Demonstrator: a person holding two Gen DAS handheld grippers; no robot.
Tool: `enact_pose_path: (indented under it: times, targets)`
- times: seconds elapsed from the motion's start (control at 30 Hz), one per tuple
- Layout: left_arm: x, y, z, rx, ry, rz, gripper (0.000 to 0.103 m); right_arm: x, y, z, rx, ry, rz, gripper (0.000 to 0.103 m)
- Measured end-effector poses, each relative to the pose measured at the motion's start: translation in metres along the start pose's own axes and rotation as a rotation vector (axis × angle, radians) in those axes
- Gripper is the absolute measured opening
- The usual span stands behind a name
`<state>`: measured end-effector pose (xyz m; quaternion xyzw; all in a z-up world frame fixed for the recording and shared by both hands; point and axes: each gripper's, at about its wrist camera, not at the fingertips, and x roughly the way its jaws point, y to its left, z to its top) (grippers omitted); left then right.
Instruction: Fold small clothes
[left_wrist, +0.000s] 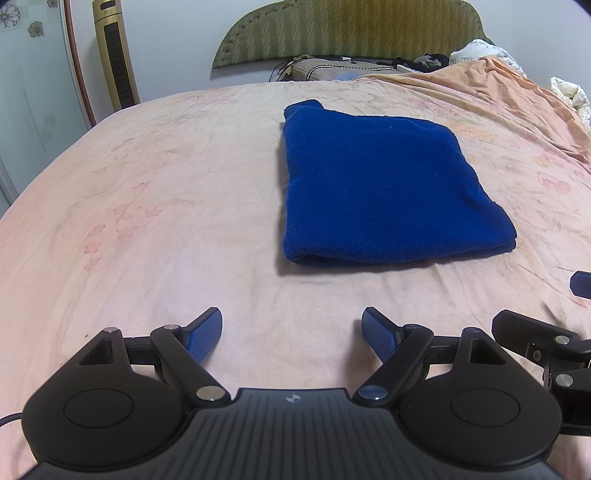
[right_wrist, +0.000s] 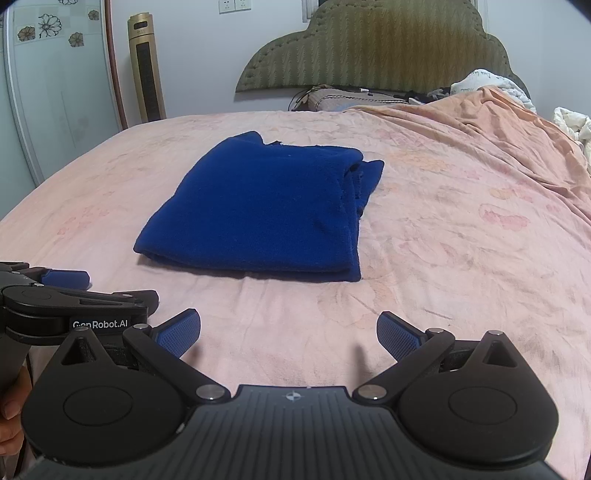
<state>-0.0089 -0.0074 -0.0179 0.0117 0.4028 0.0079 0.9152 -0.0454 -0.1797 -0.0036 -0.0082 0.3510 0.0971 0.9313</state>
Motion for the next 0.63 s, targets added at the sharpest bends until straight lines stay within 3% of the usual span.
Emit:
enact_pose_path:
  times: [0.43, 0.63]
  targets:
    - [0.0001, 0.0004, 0.0005, -0.002, -0.003, -0.011, 0.083, -0.001, -0.0011, -0.0005, 0.005, -0.002, -0.004, 0.103]
    - [-0.005, 0.0022, 0.0018, 0.001, -0.048, -0.021, 0.083, 0.0007, -0.0083, 0.0012, 0.001, -0.012, -0.024, 0.103]
